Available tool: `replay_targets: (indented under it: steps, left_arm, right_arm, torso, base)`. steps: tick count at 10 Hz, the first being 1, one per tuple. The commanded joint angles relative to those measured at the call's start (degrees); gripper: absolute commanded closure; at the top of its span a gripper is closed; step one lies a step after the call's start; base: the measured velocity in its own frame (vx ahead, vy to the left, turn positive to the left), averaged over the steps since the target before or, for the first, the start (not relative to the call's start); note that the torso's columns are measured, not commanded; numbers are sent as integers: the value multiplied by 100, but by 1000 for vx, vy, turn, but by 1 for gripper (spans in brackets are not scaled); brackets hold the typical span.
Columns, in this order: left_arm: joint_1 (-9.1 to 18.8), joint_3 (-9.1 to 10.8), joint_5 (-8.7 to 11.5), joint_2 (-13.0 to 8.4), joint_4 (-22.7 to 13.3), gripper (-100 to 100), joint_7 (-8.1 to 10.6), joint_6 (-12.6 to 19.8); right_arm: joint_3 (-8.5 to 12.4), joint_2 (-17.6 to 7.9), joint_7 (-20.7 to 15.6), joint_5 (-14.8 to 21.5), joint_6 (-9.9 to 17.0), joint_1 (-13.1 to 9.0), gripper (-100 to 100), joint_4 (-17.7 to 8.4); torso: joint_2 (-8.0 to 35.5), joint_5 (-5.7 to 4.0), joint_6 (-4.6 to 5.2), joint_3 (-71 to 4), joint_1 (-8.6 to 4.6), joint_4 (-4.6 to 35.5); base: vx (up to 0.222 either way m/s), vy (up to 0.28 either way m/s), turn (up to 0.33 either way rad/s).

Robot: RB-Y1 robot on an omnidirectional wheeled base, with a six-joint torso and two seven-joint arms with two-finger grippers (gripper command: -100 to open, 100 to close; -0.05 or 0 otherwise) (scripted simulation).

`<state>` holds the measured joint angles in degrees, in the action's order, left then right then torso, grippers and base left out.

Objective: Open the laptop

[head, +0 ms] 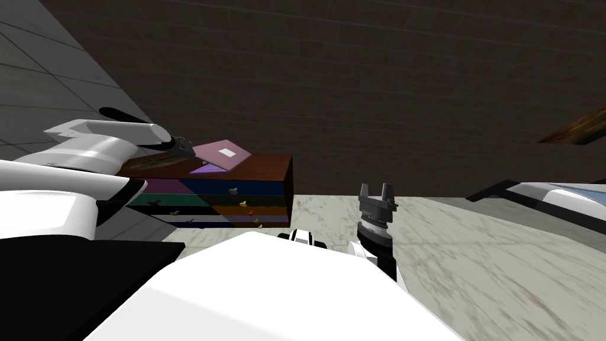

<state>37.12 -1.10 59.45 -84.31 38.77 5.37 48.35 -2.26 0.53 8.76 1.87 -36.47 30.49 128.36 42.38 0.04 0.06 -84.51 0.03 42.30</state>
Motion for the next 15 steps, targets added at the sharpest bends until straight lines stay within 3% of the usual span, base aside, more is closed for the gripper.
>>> replay_targets:
  steps: [1,3,8,10,12,14,15]
  left_arm:
    - [-144,37,114,149,296,-100,-67,-22]
    - [-139,33,137,194,338,-100,-103,-27]
    - [-99,-1,341,599,713,-100,-420,-79]
    - [-96,-4,359,640,747,-100,-450,-85]
    - [-23,-28,347,649,656,-100,-501,-91]
    - [59,-53,551,328,746,-100,-498,196]
    - [59,-53,551,328,746,-100,-498,196]
  right_arm:
    - [0,0,0,0,0,1,0,0]
    - [0,0,0,0,0,1,0,0]
    - [0,0,0,0,0,1,0,0]
    - [0,0,0,0,0,2,0,0]
    - [0,0,0,0,-1,3,0,0]
    - [0,1,0,0,-1,4,0,1]
    - [0,1,0,0,-1,4,0,1]
  torso:
    - [-18,-6,-8,-10,-12,-3]
    - [-22,-5,-5,-14,-7,-6]
    - [-1,-1,-13,1,4,3]
    - [-20,-5,-7,-13,-8,-5]
    - [-34,-9,-6,-21,-17,-8]
    - [-25,-8,-6,-16,-9,-5]
    - [-23,-5,-6,-14,-6,-5]
  base:
    - [-121,84,-82]
    - [-103,58,-63]
    - [-137,72,-90]
    - [-99,54,-46]
    - [-19,9,1]
    - [36,-1,3]
    - [41,-1,3]
